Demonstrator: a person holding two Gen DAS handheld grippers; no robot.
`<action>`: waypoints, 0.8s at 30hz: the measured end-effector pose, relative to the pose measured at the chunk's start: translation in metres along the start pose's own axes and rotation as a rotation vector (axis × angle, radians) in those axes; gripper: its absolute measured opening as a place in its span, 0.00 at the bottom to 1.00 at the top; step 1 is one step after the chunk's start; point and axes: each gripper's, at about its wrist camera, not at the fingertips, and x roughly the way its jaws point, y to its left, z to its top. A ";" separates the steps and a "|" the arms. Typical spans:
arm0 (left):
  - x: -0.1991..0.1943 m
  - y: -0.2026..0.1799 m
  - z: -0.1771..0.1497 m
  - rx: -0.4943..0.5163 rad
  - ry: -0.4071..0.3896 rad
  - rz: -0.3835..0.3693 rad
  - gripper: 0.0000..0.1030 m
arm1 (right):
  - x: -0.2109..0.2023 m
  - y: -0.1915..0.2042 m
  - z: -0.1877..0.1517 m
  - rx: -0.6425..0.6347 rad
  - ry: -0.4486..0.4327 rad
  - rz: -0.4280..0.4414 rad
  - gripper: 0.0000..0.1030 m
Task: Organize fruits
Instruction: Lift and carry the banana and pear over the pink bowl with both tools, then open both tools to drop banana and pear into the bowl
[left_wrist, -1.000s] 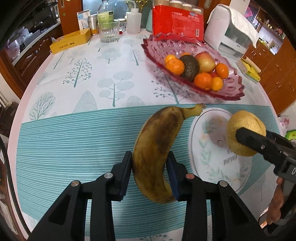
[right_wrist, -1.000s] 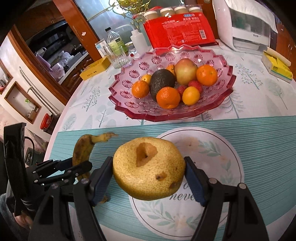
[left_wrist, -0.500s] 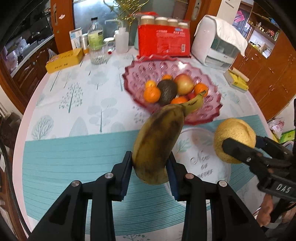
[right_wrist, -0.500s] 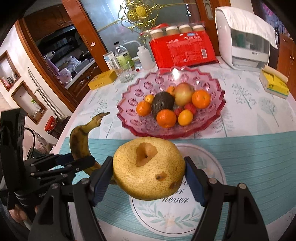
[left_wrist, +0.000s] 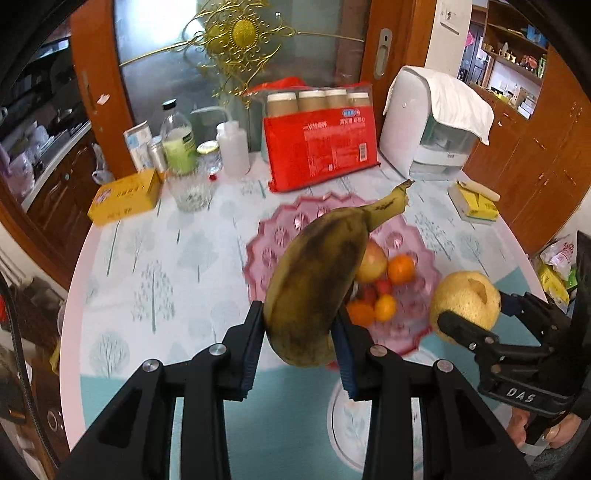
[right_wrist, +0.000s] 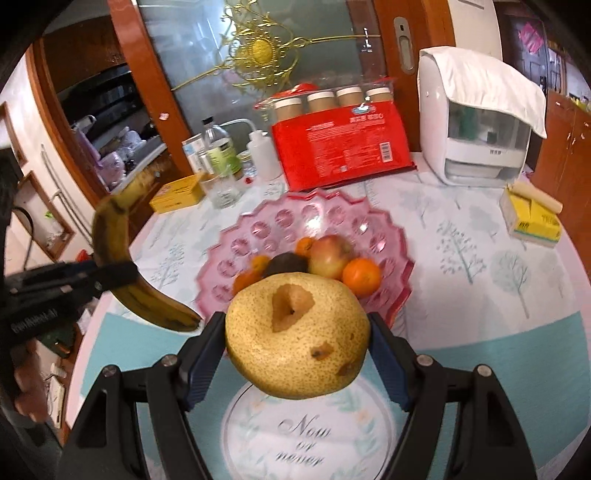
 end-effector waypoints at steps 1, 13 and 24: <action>0.003 0.000 0.006 0.003 0.001 -0.003 0.34 | 0.004 -0.002 0.003 -0.002 0.002 -0.008 0.73; 0.106 -0.010 0.045 0.077 0.134 -0.049 0.34 | 0.078 -0.016 0.017 -0.001 0.099 -0.067 0.73; 0.161 -0.003 0.068 0.082 0.173 -0.042 0.34 | 0.107 -0.007 0.021 -0.059 0.117 -0.112 0.74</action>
